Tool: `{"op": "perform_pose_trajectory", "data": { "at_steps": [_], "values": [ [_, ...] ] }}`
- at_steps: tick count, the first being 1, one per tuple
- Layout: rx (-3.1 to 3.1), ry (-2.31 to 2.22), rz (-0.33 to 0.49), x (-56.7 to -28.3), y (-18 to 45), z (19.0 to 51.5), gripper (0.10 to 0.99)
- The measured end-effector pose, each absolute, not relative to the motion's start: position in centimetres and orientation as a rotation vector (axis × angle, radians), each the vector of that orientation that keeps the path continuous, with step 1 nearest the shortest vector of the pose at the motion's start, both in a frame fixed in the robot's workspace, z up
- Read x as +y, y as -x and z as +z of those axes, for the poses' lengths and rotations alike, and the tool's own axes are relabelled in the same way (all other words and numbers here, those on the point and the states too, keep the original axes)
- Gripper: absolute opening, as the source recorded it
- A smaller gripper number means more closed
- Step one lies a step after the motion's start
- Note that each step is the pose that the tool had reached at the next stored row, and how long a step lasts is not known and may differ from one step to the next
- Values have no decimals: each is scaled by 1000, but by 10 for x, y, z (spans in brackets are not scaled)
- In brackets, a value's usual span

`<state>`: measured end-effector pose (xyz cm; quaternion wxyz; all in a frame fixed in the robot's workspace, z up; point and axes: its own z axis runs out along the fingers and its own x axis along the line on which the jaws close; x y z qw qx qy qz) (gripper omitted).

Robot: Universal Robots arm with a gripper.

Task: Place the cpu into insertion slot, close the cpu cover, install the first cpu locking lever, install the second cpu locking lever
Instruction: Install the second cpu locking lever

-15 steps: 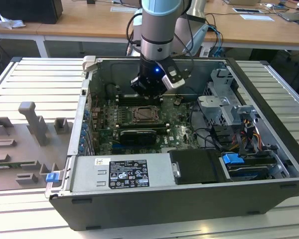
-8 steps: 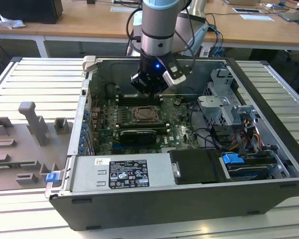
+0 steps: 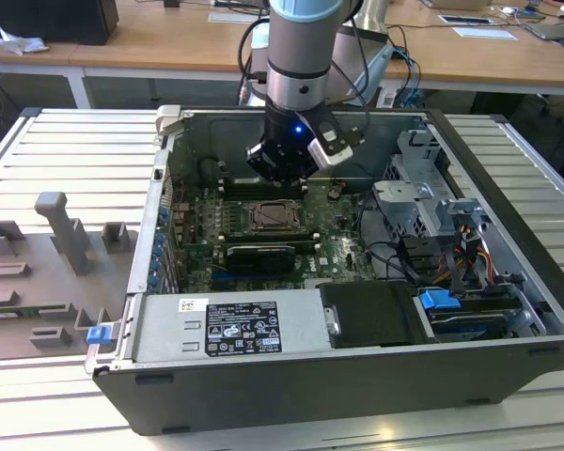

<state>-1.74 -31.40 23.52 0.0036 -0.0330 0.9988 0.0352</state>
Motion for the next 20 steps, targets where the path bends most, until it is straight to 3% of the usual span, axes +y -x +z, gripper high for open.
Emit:
{"op": "perform_pose_trajectory", "data": {
  "at_steps": [10,20],
  "values": [
    [3131,104,110,-316,18,249,106],
    [3131,103,110,-344,18,246,106]
  ]
}}
